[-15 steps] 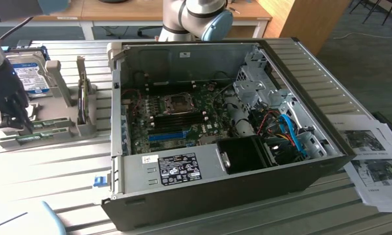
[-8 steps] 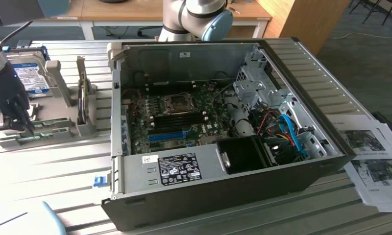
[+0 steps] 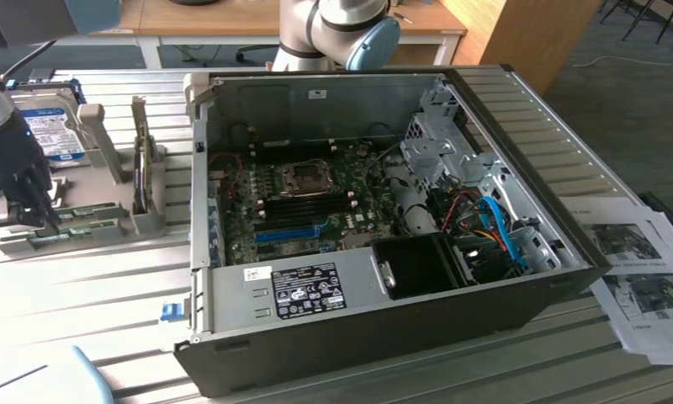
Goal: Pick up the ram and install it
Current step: 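Pick up the ram and move it above insertion slot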
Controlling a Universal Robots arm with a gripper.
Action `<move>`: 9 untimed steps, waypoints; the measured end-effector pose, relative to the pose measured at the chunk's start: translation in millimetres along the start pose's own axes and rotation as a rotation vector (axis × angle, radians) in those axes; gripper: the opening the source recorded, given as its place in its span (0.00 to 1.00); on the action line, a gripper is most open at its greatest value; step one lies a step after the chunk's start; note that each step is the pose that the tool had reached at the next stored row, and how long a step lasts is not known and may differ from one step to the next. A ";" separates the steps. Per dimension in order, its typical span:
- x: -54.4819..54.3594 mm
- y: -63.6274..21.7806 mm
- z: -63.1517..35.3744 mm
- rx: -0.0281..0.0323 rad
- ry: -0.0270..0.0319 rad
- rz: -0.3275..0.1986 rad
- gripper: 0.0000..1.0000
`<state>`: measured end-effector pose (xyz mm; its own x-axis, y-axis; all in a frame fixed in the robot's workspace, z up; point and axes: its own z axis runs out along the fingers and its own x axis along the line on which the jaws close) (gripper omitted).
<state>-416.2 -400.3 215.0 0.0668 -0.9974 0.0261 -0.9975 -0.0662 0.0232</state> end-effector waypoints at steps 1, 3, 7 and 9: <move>0.0 0.0 0.0 0.0000 0.0000 0.000 0.23; -0.7 -0.1 0.3 0.0005 -0.0003 0.000 0.23; -4.1 -0.3 0.0 0.0001 -0.0001 0.000 0.23; -4.9 -0.3 0.0 0.0002 -0.0001 0.000 0.23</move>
<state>-416.2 -395.4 214.9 0.0669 -0.9974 0.0261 -0.9975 -0.0663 0.0230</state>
